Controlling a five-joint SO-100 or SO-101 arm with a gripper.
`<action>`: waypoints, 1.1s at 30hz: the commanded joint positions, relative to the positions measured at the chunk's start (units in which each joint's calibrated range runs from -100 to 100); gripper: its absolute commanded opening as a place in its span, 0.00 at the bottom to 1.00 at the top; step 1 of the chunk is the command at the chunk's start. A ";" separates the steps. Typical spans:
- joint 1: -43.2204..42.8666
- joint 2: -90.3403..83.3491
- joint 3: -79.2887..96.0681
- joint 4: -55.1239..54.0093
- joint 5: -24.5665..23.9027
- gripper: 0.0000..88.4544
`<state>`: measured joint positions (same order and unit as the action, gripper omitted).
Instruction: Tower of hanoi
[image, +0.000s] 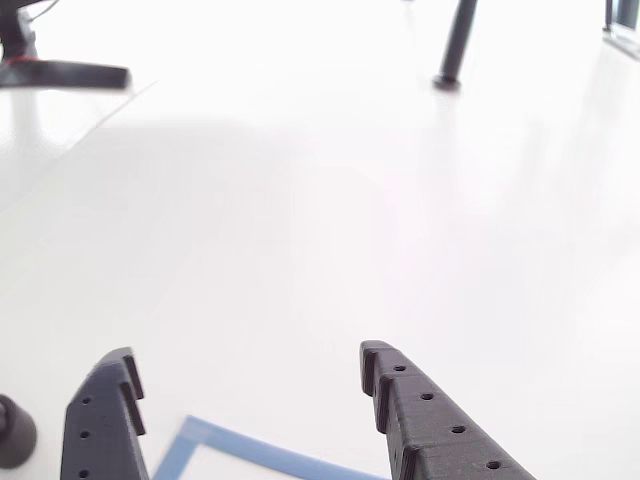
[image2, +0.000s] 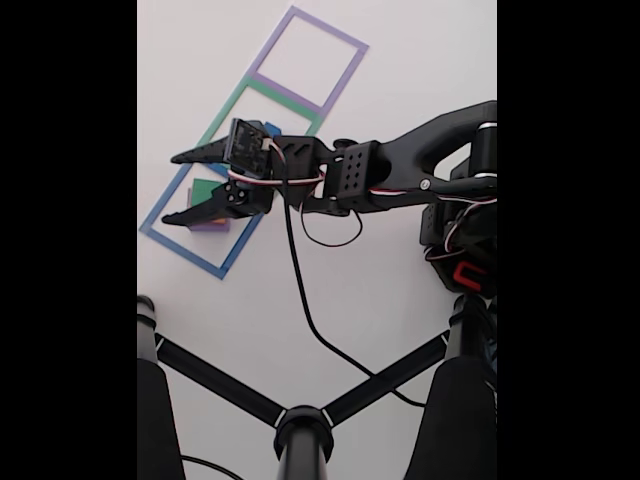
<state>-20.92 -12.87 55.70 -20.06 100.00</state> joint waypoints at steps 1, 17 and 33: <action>2.96 -9.80 -14.67 29.17 0.00 0.13; 15.24 -23.90 -55.38 102.58 0.00 0.00; 20.35 -32.32 -41.84 97.00 0.00 0.12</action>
<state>-2.42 -38.62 0.09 89.33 100.00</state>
